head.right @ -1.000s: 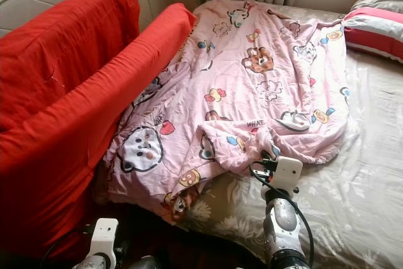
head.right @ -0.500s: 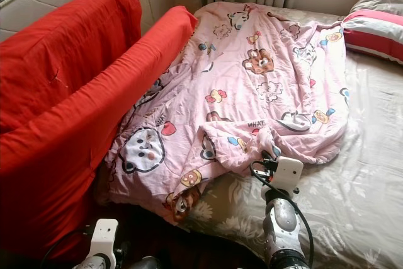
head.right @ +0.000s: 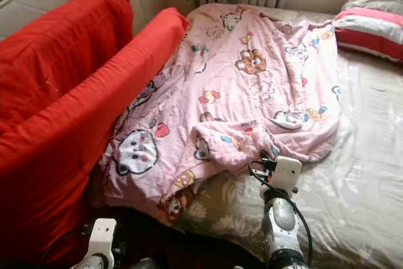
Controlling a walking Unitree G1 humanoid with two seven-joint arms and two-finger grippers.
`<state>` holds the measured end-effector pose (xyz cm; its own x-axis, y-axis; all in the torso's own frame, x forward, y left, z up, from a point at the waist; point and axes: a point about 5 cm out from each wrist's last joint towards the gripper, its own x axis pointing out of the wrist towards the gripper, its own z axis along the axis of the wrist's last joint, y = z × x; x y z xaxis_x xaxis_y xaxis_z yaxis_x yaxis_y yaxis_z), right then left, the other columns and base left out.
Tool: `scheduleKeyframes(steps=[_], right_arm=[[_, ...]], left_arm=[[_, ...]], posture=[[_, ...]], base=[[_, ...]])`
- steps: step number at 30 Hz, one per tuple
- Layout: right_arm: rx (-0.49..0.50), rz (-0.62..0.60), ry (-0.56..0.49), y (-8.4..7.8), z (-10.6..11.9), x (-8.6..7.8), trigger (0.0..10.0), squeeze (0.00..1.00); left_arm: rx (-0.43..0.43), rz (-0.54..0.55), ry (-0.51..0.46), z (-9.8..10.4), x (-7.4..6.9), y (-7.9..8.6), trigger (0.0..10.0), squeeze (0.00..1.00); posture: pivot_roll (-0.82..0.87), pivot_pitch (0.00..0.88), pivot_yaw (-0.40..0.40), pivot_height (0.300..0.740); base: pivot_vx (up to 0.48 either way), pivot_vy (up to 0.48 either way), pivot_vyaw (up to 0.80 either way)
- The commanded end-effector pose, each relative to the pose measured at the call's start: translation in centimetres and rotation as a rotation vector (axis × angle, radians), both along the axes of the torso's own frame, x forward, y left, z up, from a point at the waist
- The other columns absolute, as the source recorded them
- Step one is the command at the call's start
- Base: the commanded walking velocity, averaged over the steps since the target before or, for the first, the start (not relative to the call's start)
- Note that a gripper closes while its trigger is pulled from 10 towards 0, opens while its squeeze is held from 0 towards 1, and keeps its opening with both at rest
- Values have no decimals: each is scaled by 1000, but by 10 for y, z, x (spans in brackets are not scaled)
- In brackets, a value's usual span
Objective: Clean up the room
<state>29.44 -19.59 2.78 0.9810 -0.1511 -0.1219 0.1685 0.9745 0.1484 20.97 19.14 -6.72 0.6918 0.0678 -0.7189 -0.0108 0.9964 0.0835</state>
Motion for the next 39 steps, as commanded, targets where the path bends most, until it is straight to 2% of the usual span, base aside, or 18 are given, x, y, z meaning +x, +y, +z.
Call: scheduleKeyframes(steps=[1, 9, 14, 39], right_arm=[[17, -2, 6, 4, -1, 0, 10000, 0], [20, 11, 6, 6, -1, 1, 10000, 0], [24, 21, 12, 8, -2, 0, 10000, 0], [21, 20, 6, 8, -1, 1, 10000, 0]], left_arm=[[11, 3, 24, -4, -7, 5, 10000, 0], [-1, 11, 24, -4, -7, 4, 10000, 0], [4, -2, 25, -4, -7, 4, 10000, 0], [-12, 4, 32, -5, -9, 4, 10000, 0]], posture=[[-45, 156, 40, 740], [-45, 155, 40, 740], [-45, 155, 40, 740], [-46, 151, 40, 740]], base=[[0, -315, 0], [0, -322, 0], [-265, 0, 0], [0, 0, 0]])
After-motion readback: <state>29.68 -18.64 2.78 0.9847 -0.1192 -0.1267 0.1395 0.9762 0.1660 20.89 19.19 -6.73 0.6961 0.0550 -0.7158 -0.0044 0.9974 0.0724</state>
